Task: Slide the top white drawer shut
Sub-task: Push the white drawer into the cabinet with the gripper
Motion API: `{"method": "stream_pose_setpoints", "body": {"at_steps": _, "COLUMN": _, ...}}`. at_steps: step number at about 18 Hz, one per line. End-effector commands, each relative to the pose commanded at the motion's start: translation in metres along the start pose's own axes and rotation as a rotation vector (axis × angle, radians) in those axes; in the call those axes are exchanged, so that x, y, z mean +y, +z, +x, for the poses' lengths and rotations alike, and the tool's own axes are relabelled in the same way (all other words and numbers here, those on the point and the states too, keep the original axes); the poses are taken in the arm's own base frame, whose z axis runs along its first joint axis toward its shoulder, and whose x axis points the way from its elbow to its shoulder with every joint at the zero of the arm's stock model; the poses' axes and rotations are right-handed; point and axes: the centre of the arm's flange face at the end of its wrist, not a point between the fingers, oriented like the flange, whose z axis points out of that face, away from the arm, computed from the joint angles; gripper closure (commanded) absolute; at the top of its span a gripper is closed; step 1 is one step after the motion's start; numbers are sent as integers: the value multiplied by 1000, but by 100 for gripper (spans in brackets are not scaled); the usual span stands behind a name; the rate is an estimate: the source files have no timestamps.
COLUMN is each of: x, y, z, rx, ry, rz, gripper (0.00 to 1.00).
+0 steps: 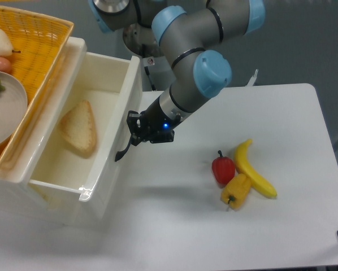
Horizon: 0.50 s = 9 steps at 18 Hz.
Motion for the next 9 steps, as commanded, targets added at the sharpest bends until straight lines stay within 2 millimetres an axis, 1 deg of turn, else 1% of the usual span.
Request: {"method": "stream_pose_setpoints", "body": {"at_steps": 9, "x": -3, "y": 9, "z": 15, "rx": 6, "ry": 22, "rz": -16, "gripper": 90}}
